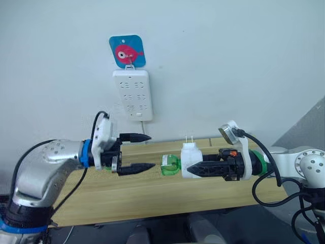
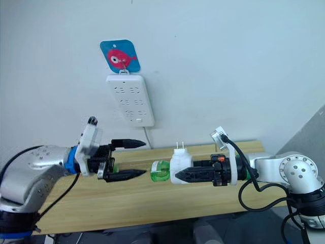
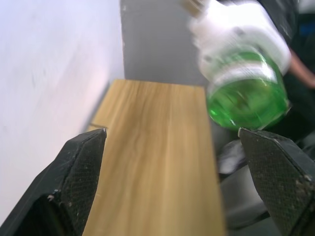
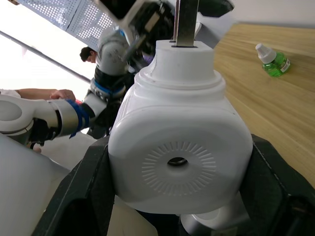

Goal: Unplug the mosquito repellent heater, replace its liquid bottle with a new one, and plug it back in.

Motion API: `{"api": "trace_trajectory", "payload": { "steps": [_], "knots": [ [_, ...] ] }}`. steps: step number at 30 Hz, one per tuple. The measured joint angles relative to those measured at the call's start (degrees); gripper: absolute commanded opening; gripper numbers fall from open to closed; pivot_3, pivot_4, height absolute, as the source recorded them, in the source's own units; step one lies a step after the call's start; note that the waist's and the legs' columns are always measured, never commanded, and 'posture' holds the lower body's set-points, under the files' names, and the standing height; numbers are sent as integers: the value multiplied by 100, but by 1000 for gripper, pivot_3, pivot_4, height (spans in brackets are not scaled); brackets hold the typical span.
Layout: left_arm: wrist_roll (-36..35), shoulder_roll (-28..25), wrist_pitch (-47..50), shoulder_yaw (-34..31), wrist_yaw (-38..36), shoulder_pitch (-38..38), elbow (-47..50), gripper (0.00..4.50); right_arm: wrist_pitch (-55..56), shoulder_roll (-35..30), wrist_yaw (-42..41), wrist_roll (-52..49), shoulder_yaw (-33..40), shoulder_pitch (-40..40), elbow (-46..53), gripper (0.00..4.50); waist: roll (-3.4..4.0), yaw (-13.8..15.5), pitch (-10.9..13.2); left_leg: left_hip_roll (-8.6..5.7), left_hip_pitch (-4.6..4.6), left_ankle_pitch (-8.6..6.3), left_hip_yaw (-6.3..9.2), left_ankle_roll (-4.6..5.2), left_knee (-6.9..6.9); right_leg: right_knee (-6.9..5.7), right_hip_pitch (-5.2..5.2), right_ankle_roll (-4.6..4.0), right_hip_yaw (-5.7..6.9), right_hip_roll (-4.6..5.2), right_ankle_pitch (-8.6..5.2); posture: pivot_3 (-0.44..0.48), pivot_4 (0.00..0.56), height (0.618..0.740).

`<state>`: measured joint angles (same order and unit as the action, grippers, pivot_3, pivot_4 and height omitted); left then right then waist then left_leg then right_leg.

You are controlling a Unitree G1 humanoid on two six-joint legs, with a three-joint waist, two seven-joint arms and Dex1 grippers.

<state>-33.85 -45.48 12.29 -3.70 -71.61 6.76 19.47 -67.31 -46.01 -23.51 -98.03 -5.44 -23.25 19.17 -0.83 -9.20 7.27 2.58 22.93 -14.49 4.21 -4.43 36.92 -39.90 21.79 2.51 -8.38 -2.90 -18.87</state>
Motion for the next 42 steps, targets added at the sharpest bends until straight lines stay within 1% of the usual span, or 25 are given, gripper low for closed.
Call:
{"api": "trace_trajectory", "payload": {
  "steps": [2,6,10,13,17,20,28,31,36,37,42],
  "knots": [
    [344,206,-873,17,-259,-298,-4,4500,0,1,3,0,1,2,-32,3004,-1,10,1,-1,0,0,-2,0,2,-1,-1,2,-1,2,-1,-131,95,740],
    [612,668,-1955,22,-328,-415,-15,4500,-1,14,10,0,2,1,-35,3004,-2,42,2,-1,-2,0,-6,1,10,-1,-5,8,-5,2,-4,-131,94,740],
    [836,1077,-2656,137,-259,-263,-323,4500,-1,54,47,-3,1,1,-36,3004,-2,86,1,-3,-4,1,-8,1,14,-1,-8,12,-8,2,-1,-132,95,740],
    [943,1198,-3069,307,-326,-115,-622,4500,-14,67,94,-9,1,-1,-36,3004,-2,90,2,-2,-4,1,-9,1,11,-2,-6,12,-8,1,-1,-133,95,740],
    [1047,1332,-3445,494,-333,210,-904,4500,-58,70,110,-28,1,-6,-36,3004,-2,92,2,-2,-3,0,-7,1,9,-2,-6,11,-5,1,-1,-138,93,740],
    [1087,1368,-3590,600,-318,319,-1012,4500,-63,70,112,-32,1,-7,-36,3004,-2,85,1,-1,-3,0,-6,1,9,-2,-6,10,-6,1,0,-142,91,740],
    [1117,1373,-3536,809,-179,374,-1031,4500,-65,70,117,-32,1,-6,-35,3004,-2,79,1,-1,-3,1,-4,1,12,-4,-7,11,-3,1,-1,-143,90,740],
    [1115,1369,-3497,832,-145,375,-1002,3911,-64,77,122,-32,1,-6,-35,3004,-2,80,1,-1,-3,0,-2,1,11,-4,-7,11,-1,0,-1,-142,91,740],
    [1113,1376,-3373,968,-110,396,-828,2335,-49,96,133,-34,33,-13,-36,3004,-2,82,1,-1,-4,1,-2,1,11,-5,-8,11,-1,0,0,-141,95,740],
    [1113,1376,-3364,968,-101,396,-820,2220,-49,96,137,-37,37,-13,-36,3004,-2,81,1,0,-4,1,-2,1,11,-5,-8,11,-1,0,0,-141,95,740],
    [1112,1372,-3252,968,-33,395,-749,2221,-53,98,149,-47,83,-16,-36,3004,-2,81,1,-1,-4,1,-2,1,11,-5,-8,11,-1,-1,-1,-140,98,740]
  ]
}}
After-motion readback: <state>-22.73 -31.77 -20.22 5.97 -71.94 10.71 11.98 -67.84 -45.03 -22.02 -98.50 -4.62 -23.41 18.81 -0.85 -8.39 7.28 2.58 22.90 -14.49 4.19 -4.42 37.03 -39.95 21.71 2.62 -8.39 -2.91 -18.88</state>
